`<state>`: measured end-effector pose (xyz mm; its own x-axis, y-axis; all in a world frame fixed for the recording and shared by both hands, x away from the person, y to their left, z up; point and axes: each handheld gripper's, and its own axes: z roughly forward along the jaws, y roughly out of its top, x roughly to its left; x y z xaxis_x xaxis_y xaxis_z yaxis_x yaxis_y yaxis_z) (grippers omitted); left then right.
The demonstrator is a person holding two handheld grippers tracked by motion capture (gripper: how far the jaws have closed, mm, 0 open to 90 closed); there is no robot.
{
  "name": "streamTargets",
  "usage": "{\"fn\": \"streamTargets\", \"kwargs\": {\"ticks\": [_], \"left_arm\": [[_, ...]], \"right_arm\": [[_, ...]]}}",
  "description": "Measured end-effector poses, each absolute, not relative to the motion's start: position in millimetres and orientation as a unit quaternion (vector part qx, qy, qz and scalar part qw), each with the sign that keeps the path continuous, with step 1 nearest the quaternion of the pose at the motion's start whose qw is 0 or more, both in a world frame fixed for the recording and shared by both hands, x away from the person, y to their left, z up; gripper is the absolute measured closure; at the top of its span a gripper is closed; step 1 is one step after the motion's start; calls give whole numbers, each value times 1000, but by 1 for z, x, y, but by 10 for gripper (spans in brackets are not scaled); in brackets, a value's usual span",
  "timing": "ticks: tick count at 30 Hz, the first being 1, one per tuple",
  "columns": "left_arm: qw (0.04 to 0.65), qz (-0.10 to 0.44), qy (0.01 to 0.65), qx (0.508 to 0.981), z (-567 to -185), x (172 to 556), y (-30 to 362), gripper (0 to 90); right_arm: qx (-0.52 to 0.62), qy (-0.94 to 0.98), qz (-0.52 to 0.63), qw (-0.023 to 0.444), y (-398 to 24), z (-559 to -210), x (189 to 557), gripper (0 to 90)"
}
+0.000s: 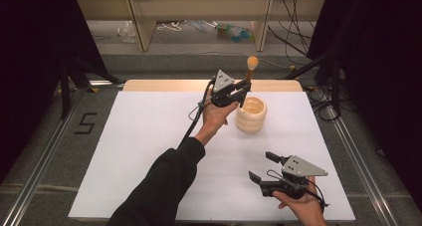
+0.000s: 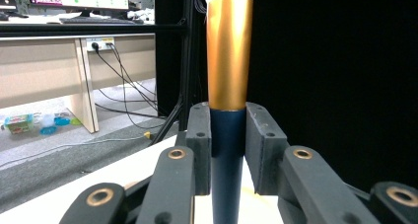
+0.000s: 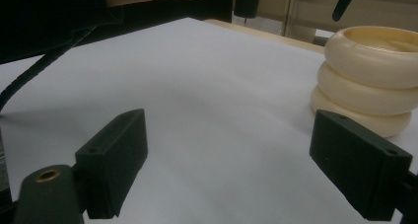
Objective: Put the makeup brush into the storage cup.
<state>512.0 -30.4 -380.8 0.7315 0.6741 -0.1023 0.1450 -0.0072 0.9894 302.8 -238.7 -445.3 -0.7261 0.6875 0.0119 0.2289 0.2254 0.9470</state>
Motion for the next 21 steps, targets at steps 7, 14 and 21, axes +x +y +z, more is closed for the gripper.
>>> {"fn": "streamTargets", "kwargs": {"ticks": [7, 14, 21], "left_arm": [[633, 208, 308, 680, -381, 519, -38, 743], [634, 209, 309, 677, -382, 523, -45, 743], [633, 208, 318, 674, -386, 527, -47, 743]], "right_arm": [[305, 754, 543, 209, -239, -445, 302, 156], [303, 754, 544, 210, -239, -445, 303, 157], [303, 754, 544, 209, -239, -445, 303, 156]]}}
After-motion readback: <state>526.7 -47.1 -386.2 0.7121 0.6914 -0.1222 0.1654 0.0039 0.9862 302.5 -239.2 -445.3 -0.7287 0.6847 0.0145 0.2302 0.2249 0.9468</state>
